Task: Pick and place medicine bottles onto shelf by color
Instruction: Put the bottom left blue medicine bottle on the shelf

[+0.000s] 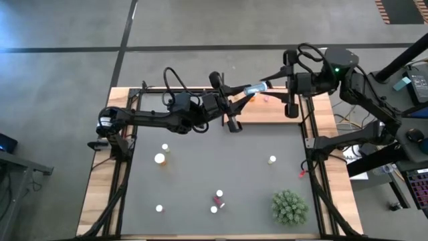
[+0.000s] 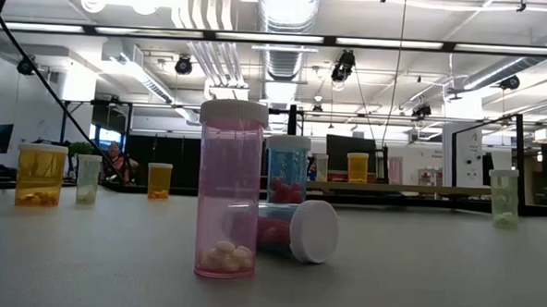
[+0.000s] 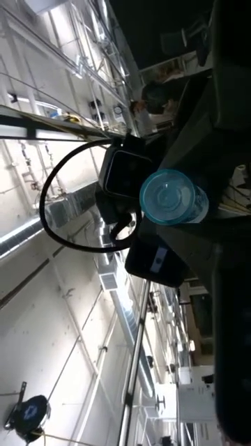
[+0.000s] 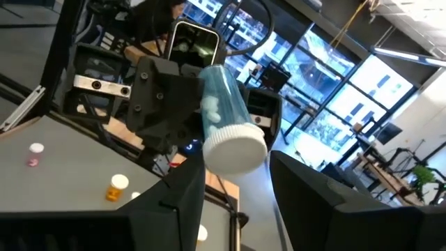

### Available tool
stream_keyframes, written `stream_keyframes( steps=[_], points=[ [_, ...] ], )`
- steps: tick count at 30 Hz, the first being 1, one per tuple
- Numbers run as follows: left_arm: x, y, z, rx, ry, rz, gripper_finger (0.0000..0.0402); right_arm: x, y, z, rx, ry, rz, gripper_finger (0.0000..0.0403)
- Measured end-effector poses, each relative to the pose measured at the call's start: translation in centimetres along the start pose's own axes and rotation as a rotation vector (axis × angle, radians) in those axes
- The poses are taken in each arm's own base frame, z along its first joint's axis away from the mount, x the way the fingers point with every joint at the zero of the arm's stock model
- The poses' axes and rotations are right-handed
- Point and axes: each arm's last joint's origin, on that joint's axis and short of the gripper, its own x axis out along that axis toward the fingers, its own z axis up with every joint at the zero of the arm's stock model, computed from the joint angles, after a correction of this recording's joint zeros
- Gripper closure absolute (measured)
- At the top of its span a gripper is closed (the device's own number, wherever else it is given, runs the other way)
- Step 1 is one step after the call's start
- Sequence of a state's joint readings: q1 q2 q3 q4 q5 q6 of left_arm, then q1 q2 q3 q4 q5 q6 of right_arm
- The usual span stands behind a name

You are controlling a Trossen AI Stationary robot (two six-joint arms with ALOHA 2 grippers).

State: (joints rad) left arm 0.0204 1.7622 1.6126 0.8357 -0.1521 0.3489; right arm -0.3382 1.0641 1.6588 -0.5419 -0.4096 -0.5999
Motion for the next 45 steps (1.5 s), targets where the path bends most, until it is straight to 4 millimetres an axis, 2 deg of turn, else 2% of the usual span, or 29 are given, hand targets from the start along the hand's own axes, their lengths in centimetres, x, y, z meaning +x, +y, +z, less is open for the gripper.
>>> stream_keyframes(
  steps=[7, 15, 39, 45],
  points=[
    [0.1, 0.0, 0.1, -0.002, 0.001, -0.001, 0.0320, 0.2, 0.0, -0.1, 0.001, 0.002, 0.001, 0.0250],
    [0.0, 0.0, 0.0, -0.002, 0.004, 0.000, 0.0320, -0.5, -0.3, 0.9, 0.054, -0.035, 0.001, 0.0250],
    [0.1, 0.0, 0.1, -0.002, 0.000, 0.001, 0.0320, 0.5, -0.3, 0.3, 0.133, -0.026, 0.030, 0.0251],
    [0.1, 0.0, 0.1, -0.002, 0.001, -0.001, 0.0320, 0.8, -0.4, 0.1, 0.136, -0.020, 0.034, 0.0274]
  ],
)
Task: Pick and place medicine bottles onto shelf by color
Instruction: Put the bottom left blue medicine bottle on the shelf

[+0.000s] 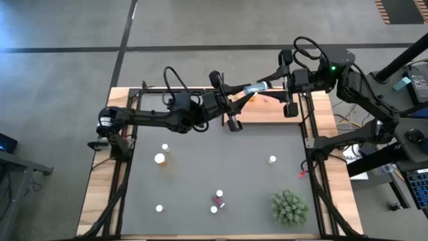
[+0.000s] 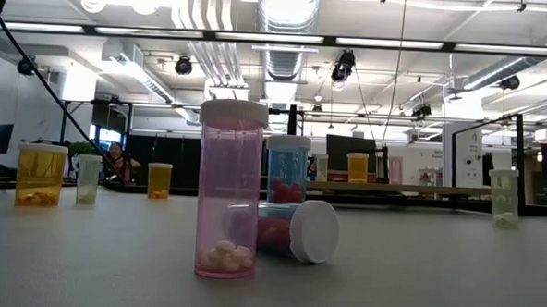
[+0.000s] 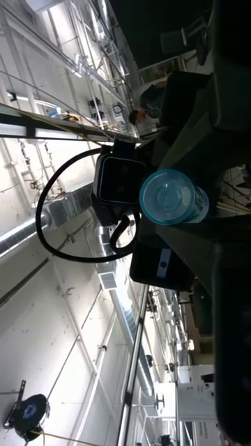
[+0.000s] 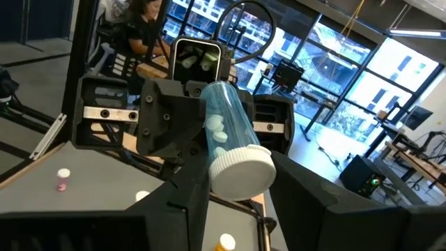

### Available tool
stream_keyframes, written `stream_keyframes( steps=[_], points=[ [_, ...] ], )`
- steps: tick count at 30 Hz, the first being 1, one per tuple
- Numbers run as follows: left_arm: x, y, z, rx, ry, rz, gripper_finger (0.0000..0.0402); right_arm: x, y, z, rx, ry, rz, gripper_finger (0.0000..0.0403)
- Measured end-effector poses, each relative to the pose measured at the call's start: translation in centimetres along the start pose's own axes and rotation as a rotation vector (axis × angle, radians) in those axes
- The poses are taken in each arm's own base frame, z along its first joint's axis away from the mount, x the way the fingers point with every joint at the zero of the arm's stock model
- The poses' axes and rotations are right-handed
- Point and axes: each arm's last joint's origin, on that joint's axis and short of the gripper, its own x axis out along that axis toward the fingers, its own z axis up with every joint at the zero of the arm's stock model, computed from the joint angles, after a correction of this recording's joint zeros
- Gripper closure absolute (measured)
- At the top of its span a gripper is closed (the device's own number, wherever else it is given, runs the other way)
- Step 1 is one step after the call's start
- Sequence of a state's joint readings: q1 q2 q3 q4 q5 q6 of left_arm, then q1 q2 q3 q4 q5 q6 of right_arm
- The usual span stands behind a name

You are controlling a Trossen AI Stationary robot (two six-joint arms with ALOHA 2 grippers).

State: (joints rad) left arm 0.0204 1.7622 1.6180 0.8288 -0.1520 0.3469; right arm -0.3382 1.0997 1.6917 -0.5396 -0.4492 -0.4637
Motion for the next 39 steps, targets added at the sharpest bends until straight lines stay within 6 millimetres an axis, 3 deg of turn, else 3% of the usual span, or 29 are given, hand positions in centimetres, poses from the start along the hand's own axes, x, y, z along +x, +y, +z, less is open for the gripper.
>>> stream_keyframes(
  steps=[5, 13, 24, 30, 39],
  points=[
    [0.0, 0.0, 0.0, 0.000, 0.000, -0.001, 0.0320, 0.0, 0.0, 0.0, 0.000, -0.003, 0.001, 0.0295],
    [0.0, 0.0, -0.1, 0.001, 0.010, -0.003, 0.0315, -0.1, 0.0, 0.1, 0.025, -0.002, -0.001, 0.0293],
    [0.0, -0.4, -1.3, 0.022, 0.129, -0.042, 0.0236, -0.8, 0.1, 0.4, 0.039, 0.011, -0.053, 0.0294],
    [-0.2, -0.1, -1.7, 0.038, 0.194, 0.088, 0.0215, -1.7, 0.2, -0.7, 0.052, 0.224, -0.221, 0.0294],
    [-0.4, 0.6, -2.3, 0.076, 0.310, 0.304, 0.0214, -2.1, 1.3, -5.3, 0.236, 0.804, -0.428, 0.0294]
  ],
)
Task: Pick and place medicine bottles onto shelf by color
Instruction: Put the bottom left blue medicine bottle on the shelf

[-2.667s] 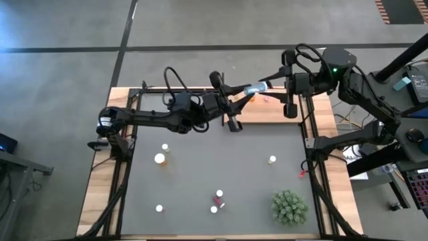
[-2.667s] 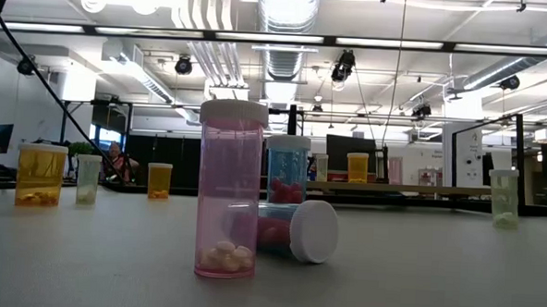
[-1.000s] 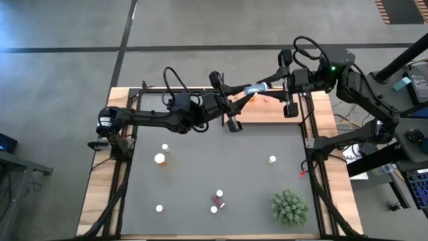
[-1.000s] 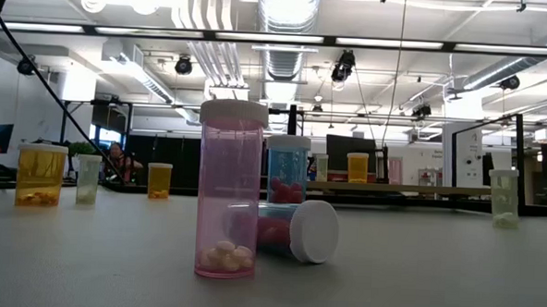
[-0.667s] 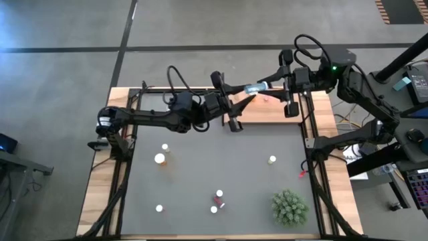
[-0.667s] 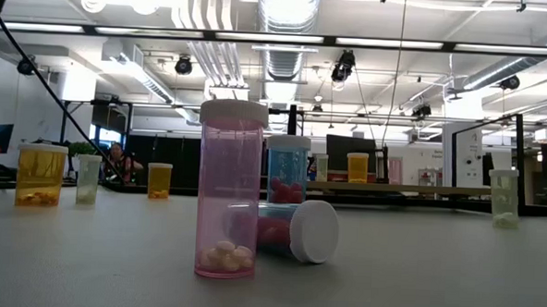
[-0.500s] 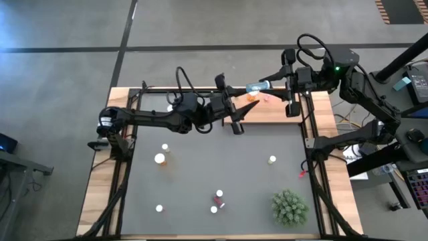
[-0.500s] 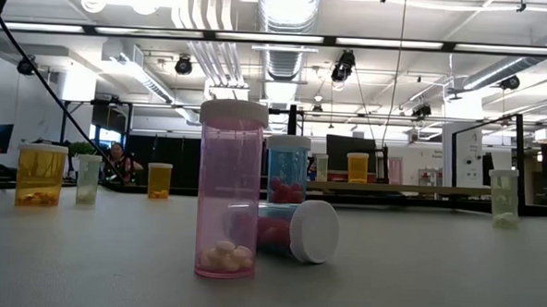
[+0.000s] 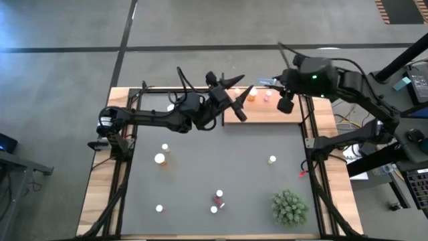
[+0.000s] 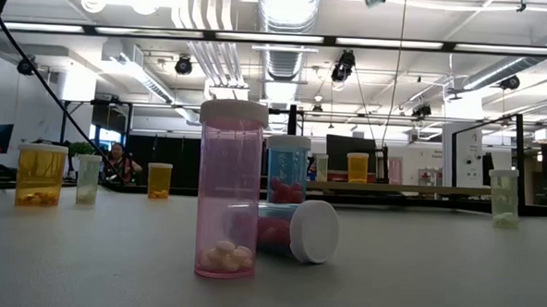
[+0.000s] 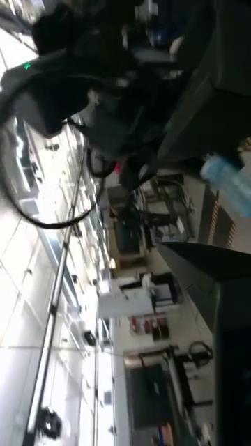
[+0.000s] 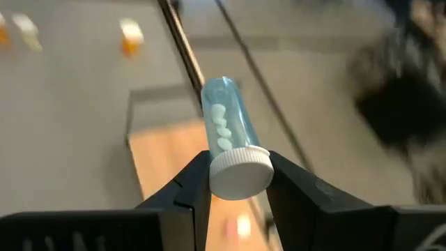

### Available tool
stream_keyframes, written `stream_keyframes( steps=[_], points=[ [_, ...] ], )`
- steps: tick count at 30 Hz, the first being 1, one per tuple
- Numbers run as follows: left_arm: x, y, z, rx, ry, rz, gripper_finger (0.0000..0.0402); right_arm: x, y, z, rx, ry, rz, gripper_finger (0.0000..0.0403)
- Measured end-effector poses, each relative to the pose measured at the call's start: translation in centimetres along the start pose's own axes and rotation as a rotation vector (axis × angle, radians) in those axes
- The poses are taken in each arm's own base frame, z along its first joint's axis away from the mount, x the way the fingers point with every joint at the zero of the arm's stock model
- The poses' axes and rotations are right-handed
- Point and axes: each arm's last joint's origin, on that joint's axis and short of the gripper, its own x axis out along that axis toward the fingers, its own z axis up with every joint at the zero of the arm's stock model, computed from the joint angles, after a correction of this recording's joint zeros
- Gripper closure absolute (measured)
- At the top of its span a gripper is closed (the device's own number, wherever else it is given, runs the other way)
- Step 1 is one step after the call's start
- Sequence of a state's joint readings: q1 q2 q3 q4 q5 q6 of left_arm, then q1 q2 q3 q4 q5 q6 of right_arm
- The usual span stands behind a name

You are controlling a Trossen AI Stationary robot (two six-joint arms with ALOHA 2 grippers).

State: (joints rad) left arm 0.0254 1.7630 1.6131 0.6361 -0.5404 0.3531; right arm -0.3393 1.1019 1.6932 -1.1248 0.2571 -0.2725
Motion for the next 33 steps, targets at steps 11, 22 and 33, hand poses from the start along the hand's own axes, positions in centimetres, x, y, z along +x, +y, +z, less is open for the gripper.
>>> stream_keyframes(
  steps=[11, 22, 33],
  points=[
    [0.0, 0.0, 0.0, -0.008, 0.009, 0.024, 0.0214, 3.9, 0.1, -3.3, 0.237, 0.560, -0.022, 0.0294],
    [0.0, 0.0, -0.4, 0.012, 0.053, 0.051, 0.0214, 7.3, -4.3, -6.0, 0.537, 0.713, 0.058, 0.0294],
    [-0.3, 0.1, -0.6, 0.059, 0.123, 0.040, 0.0214, 12.5, -8.1, -9.4, 0.616, 0.929, -0.020, 0.0294]
  ],
)
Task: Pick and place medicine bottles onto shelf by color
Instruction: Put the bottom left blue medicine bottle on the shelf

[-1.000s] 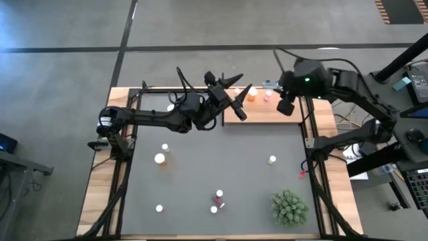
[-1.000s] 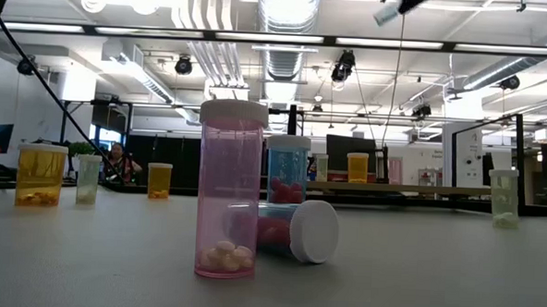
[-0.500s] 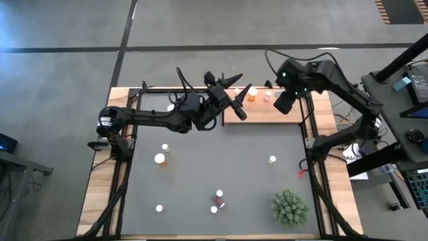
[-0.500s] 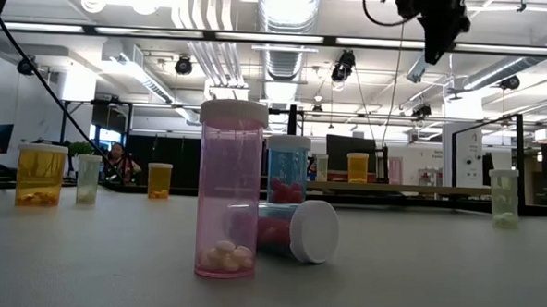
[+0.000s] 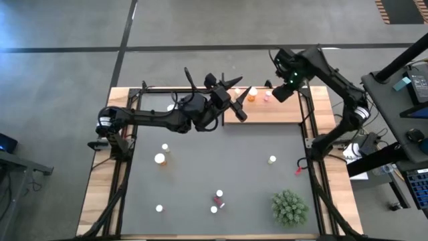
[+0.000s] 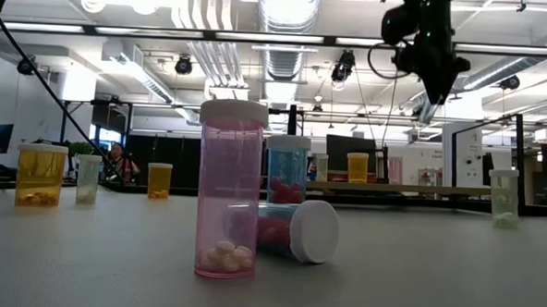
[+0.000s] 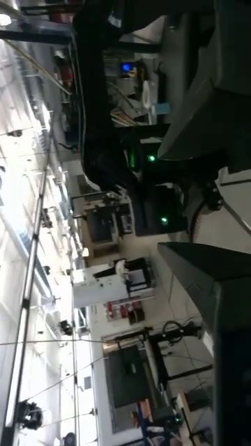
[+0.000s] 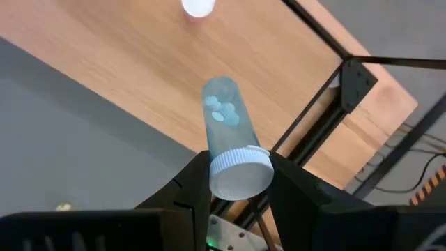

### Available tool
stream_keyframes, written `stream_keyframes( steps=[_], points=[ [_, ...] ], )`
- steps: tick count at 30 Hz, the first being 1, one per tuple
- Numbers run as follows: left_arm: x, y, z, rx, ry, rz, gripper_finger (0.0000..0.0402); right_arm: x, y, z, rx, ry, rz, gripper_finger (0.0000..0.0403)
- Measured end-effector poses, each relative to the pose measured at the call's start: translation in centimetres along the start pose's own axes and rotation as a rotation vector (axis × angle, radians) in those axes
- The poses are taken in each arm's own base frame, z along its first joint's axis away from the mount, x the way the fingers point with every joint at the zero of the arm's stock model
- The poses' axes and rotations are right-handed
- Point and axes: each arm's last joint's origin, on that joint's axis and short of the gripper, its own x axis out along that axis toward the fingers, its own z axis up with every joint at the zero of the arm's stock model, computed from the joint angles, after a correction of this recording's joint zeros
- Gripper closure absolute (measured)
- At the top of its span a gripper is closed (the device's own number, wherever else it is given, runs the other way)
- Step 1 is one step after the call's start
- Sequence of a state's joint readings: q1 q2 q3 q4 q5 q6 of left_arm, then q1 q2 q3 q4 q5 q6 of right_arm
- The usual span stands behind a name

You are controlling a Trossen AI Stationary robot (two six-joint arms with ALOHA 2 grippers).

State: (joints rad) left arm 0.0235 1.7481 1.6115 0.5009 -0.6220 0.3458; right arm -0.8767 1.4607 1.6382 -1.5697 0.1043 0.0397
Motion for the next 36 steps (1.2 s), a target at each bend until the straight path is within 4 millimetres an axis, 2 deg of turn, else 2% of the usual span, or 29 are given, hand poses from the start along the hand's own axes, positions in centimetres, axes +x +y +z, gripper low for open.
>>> stream_keyframes(
  steps=[8, 13, 25, 36],
  points=[
    [-0.5, 0.7, 0.5, 0.038, 0.067, 0.042, 0.0214, 3.1, -0.5, 1.8, 0.016, 0.100, -0.006, 0.0294],
    [-0.4, 0.9, 0.4, 0.039, 0.070, 0.051, 0.0214, 4.6, -1.1, 3.0, 0.033, 0.098, -0.007, 0.0294],
    [0.1, 1.7, 0.1, 0.047, 0.074, 0.077, 0.0214, 8.6, -2.6, 4.2, 0.049, 0.197, -0.004, 0.0294],
    [0.8, 2.7, -0.2, 0.055, 0.078, 0.107, 0.0214, 10.6, -3.0, 5.2, 0.043, 0.201, 0.000, 0.0294]
  ],
)
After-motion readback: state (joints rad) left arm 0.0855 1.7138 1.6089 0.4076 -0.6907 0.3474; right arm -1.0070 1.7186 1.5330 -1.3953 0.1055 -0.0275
